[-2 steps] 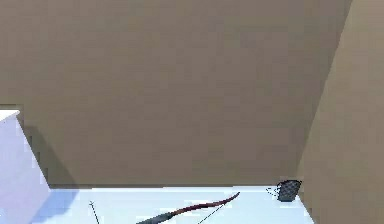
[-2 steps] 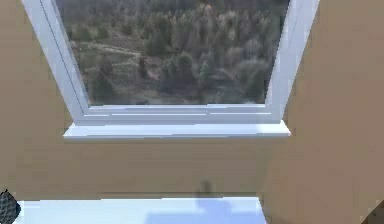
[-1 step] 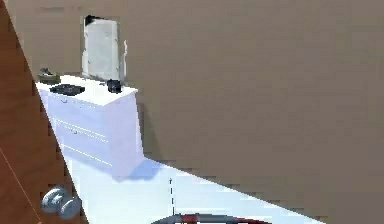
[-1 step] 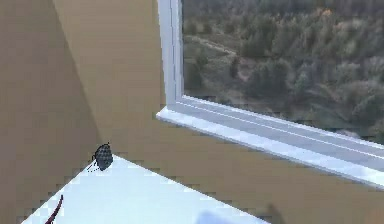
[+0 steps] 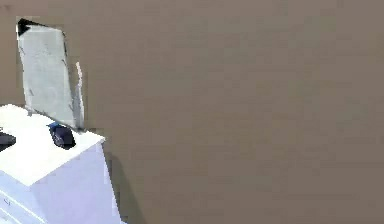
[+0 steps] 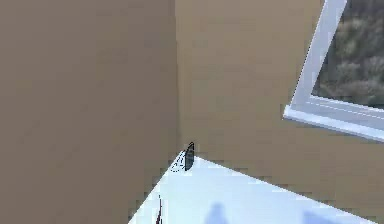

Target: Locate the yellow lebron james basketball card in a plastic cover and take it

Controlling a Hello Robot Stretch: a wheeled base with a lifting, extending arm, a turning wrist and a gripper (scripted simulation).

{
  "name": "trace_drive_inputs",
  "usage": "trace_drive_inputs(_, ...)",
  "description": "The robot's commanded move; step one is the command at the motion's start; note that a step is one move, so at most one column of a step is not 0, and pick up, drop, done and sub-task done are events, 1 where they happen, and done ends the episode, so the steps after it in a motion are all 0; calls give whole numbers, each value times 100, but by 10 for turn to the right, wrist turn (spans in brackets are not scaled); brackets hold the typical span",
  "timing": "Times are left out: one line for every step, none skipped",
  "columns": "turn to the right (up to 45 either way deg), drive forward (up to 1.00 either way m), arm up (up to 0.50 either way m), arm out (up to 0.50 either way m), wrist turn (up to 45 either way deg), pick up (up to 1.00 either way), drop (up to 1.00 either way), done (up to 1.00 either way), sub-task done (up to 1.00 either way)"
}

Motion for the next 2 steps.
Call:
trace_drive_inputs(-450, 0, 0, 0, 0, 0, 0, 0, 0)
trace_drive_inputs(-180, 0, 0, 0, 0, 0, 0, 0, 0)
